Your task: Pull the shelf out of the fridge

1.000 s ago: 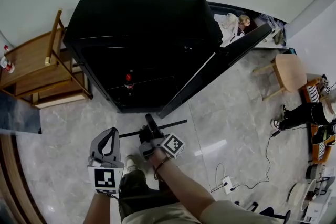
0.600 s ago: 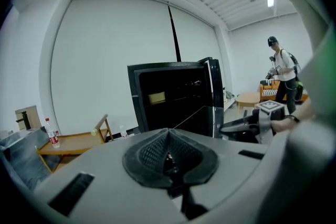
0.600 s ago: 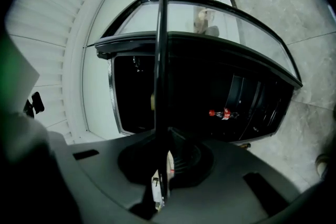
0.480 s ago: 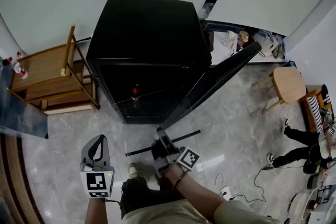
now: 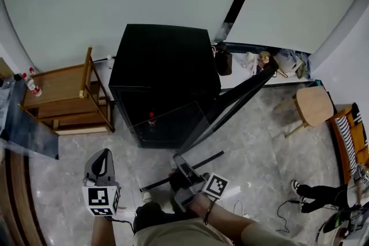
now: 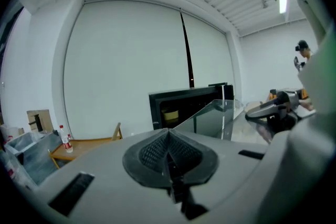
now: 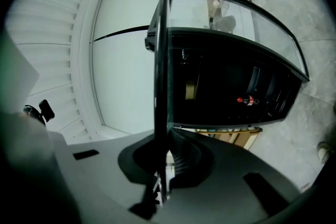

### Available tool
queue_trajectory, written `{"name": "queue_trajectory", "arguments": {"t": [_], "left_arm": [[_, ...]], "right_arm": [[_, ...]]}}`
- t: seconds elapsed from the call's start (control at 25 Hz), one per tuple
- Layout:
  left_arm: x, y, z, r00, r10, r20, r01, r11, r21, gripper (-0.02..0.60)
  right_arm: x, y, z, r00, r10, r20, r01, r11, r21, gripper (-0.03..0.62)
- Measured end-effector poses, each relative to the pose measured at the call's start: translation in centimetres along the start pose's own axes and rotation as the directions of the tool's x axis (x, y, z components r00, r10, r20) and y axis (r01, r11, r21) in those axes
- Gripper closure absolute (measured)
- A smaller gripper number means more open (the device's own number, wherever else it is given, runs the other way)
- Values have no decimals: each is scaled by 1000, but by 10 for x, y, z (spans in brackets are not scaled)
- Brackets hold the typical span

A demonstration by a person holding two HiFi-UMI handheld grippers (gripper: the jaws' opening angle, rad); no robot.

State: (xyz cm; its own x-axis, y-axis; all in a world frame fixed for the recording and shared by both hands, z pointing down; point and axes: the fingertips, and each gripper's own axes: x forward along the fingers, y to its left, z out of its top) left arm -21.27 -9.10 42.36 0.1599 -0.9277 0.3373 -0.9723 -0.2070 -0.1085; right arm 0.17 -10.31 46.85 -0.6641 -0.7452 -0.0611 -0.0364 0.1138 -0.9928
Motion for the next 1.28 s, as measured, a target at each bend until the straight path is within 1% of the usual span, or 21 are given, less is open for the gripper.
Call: {"name": "queue_trajectory", "arguments": {"t": [0.08, 0.2, 0.32, 0.44, 0.52, 0.68, 0.8, 0.88, 1.08, 1.28], "left_arm": [[-5, 5, 21, 999, 10, 32, -11, 1000, 24, 575], [-16, 11, 44, 999, 8, 50, -9, 1000, 28, 576], [-31, 22, 64, 997, 29, 71, -31, 999, 32, 576], [-38, 17, 79, 996, 24, 87, -29, 998, 48, 577], [-42, 13, 87, 996, 12, 92, -18, 998, 65, 577], [-46, 6, 107, 993, 3, 121, -13, 996, 86, 577], [-46, -2, 127, 988, -8, 156, -8, 995, 102, 577], [-47, -9, 140, 984, -26, 175, 6, 994, 113, 577], [-50, -22, 170, 972, -58, 227, 26, 990, 139, 575], [-47, -30, 203, 958, -101, 270, 73, 991, 113, 575]], "right_arm": [[-1, 21, -3, 1000, 19, -6, -19, 1000, 4, 592], [-2, 47, -7, 999, 44, -16, -44, 999, -9, 592], [0, 63, -13, 998, 50, -36, -50, 999, 12, 591], [-5, 77, -10, 999, 42, -30, -41, 999, 21, 591], [-8, 88, -8, 998, 51, -21, -51, 999, 15, 591], [-8, 114, 1, 995, 104, -3, -103, 994, 29, 591], [-5, 134, 17, 989, 144, 30, -145, 989, 22, 591], [-4, 147, 32, 985, 162, 54, -162, 987, -4, 592], [-1, 187, 73, 967, 229, 110, -215, 969, -125, 591], [-3, 235, 110, 934, 315, 167, -276, 936, -219, 592]]}}
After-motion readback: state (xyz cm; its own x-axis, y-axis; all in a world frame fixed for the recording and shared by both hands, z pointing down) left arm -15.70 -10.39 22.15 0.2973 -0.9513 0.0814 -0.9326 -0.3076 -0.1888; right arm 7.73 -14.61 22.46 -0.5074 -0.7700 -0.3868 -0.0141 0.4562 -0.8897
